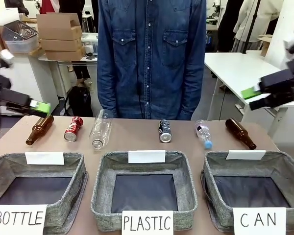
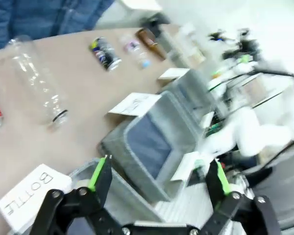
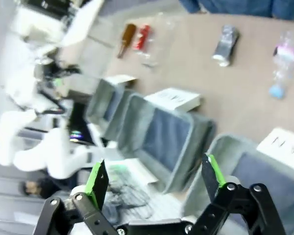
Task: Sort the can waste into the basket.
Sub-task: Pick up the can waste from the table and place it in the right Fabric basket.
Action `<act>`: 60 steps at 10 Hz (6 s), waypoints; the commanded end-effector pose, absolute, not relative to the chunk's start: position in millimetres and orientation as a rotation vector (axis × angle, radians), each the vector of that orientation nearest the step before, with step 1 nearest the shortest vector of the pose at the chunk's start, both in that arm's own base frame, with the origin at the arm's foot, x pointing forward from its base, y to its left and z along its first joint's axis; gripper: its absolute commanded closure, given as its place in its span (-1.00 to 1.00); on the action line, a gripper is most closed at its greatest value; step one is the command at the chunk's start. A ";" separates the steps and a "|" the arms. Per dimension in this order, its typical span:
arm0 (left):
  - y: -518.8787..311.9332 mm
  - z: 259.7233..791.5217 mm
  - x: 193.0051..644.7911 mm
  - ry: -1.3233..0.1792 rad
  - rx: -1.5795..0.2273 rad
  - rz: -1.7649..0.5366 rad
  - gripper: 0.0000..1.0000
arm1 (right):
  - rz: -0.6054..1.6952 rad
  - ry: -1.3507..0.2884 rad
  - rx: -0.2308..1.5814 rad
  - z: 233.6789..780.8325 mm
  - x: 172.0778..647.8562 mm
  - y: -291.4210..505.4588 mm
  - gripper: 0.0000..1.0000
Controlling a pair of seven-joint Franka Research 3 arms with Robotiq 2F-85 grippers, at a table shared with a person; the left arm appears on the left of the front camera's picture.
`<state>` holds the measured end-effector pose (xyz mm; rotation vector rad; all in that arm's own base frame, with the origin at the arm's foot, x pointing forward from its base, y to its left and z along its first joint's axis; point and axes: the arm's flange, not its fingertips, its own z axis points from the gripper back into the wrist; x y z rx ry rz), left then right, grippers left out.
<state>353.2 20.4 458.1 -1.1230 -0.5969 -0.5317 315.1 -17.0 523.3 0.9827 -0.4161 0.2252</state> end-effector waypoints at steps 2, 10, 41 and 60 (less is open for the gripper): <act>25.9 436.8 373.9 -0.533 -1.572 -0.123 -1.00 | -0.286 -0.166 1.296 508.2 341.0 -34.0 -1.00; 37.0 437.4 363.6 -0.560 -1.552 -0.213 -1.00 | -0.130 -0.207 1.269 494.6 336.4 -46.3 -1.00; 97.6 477.6 403.8 -0.222 -0.964 0.038 -1.00 | -0.130 -0.207 1.269 494.6 336.4 -46.3 -1.00; -46.7 390.0 602.9 -0.109 -0.252 0.037 -1.00 | -0.130 -0.207 1.269 494.6 336.4 -46.3 -1.00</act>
